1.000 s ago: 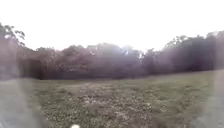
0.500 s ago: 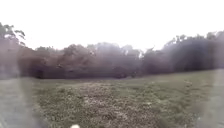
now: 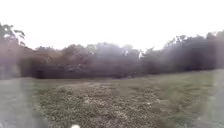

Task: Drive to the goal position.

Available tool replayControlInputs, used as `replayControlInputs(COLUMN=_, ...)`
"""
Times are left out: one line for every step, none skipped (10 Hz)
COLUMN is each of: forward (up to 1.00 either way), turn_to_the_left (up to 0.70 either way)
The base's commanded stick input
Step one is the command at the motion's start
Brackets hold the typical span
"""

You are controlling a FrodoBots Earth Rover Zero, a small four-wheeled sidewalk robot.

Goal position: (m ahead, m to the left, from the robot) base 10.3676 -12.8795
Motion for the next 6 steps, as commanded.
replayControlInputs(forward=0.70, turn_to_the_left=-0.14)
replayControlInputs(forward=0.70, turn_to_the_left=-0.14)
replayControlInputs(forward=0.70, turn_to_the_left=-0.14)
replayControlInputs(forward=0.70, turn_to_the_left=-0.14)
replayControlInputs(forward=0.70, turn_to_the_left=-0.11)
replayControlInputs(forward=0.70, turn_to_the_left=-0.04)
